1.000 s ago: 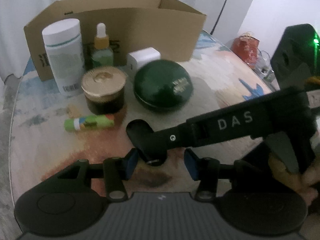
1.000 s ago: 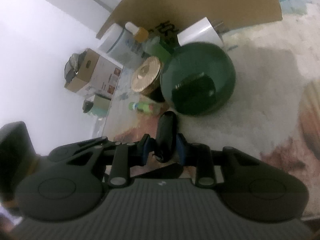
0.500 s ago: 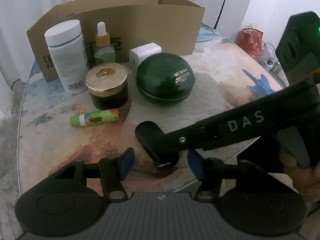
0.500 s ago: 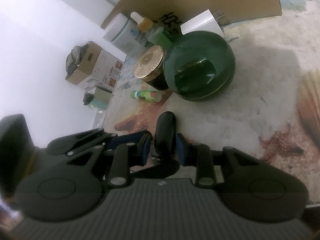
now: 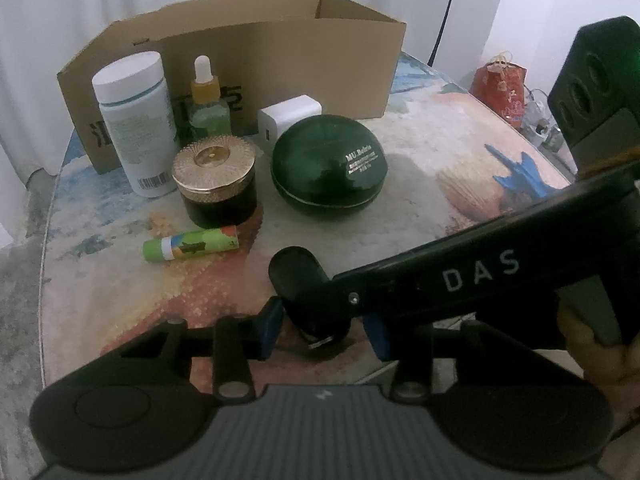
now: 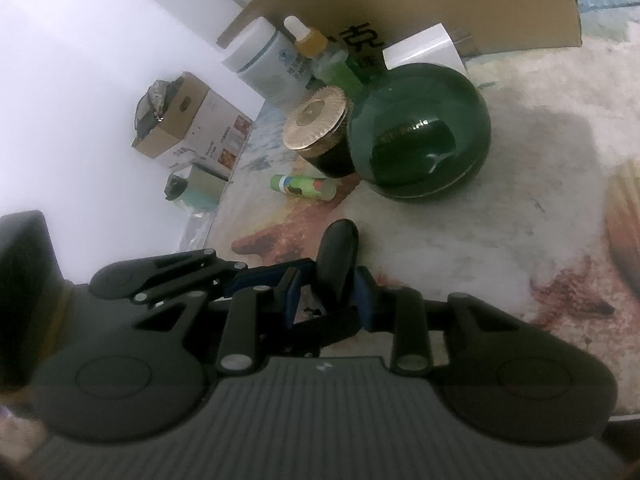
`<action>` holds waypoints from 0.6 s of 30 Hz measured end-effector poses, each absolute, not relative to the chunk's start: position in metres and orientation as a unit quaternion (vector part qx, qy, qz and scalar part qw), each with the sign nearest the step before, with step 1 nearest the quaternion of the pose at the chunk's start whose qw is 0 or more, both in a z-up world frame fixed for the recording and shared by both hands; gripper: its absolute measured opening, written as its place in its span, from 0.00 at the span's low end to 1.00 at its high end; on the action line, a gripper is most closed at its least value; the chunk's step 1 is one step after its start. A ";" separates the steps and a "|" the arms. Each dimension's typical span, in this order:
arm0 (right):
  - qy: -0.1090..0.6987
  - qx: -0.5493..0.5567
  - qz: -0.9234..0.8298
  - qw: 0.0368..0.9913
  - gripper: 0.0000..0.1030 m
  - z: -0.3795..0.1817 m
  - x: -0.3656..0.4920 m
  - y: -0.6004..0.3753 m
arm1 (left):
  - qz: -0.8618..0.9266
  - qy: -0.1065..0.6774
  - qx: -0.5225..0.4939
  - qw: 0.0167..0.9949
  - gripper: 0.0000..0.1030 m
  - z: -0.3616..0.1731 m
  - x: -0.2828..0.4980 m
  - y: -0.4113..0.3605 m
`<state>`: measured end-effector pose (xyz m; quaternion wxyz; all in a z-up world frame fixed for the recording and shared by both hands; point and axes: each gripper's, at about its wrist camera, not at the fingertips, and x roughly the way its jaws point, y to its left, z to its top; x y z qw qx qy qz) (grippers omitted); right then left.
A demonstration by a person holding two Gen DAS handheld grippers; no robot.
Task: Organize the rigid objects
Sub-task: 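Lift the black cylinder with the right gripper and lower it into the box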
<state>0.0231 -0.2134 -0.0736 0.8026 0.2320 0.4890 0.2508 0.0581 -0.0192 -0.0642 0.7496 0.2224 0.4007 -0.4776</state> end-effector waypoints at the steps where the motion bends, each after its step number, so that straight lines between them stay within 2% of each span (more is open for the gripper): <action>1: 0.487 0.232 0.251 0.804 0.29 -0.072 0.023 -0.214 | -0.478 0.399 0.222 0.751 0.44 -0.063 0.058 -0.019; 18: 0.434 0.226 0.276 0.827 0.29 -0.029 0.013 -0.215 | -0.470 0.339 0.224 0.784 0.43 -0.021 0.047 -0.015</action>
